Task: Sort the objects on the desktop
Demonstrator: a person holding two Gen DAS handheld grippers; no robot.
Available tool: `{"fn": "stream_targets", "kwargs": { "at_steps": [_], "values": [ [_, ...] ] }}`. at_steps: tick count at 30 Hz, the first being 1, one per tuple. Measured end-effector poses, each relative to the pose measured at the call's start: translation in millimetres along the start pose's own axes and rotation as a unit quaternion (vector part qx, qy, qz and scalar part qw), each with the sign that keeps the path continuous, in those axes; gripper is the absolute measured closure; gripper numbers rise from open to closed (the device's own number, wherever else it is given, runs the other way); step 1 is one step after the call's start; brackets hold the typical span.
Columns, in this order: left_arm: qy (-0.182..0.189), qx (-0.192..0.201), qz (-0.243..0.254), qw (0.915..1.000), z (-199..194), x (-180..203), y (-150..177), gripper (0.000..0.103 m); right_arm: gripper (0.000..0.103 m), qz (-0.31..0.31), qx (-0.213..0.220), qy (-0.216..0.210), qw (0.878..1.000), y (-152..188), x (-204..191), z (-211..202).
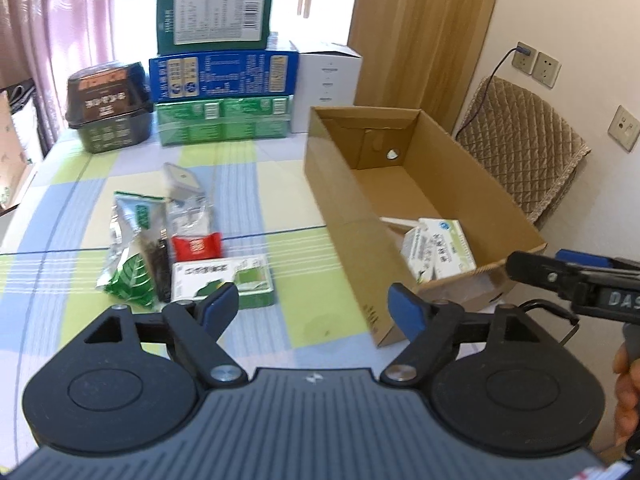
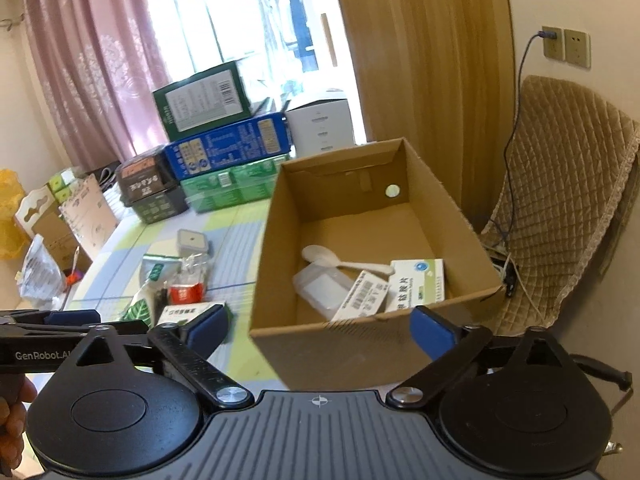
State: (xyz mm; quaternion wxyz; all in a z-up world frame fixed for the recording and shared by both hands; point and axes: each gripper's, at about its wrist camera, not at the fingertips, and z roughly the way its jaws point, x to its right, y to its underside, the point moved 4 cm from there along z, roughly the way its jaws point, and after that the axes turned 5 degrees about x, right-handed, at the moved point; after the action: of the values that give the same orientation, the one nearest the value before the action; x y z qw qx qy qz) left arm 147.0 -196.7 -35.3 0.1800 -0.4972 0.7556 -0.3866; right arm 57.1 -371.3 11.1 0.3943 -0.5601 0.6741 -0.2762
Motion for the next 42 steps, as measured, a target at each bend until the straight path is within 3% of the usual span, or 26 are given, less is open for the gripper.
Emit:
{"fn": "stream_targets", "kwargs": {
  "at_steps": [4, 10, 22, 35, 42],
  "values": [
    [-0.010, 0.005, -0.001, 0.9999, -16.6, -16.7, 14.6, 0.010, 0.002, -0.015, -0.006, -0.014, 1.000, 9.2, -17.4, -8.4],
    [-0.043, 0.005, -0.025, 0.9987, -47.6, -56.5, 41.9, 0.003, 0.002, -0.035, -0.018, -0.032, 0.999, 27.8, -44.3, -15.6],
    [-0.109, 0.004, -0.057, 0.9924, -87.7, -129.8, 69.0, 0.002, 0.002, -0.074, -0.042, -0.074, 0.994, 52.4, -96.3, -5.0],
    [-0.105, -0.010, -0.042, 0.9935, -78.5, -144.7, 75.8, 0.002, 0.002, -0.132, -0.060, -0.096, 0.985, 64.8, -120.2, 16.5],
    [-0.089, -0.022, -0.009, 0.9958, -63.0, -151.9, 72.3, 0.002, 0.002, -0.208, -0.065, -0.128, 0.968, 63.7, -139.6, 38.6]
  ]
}}
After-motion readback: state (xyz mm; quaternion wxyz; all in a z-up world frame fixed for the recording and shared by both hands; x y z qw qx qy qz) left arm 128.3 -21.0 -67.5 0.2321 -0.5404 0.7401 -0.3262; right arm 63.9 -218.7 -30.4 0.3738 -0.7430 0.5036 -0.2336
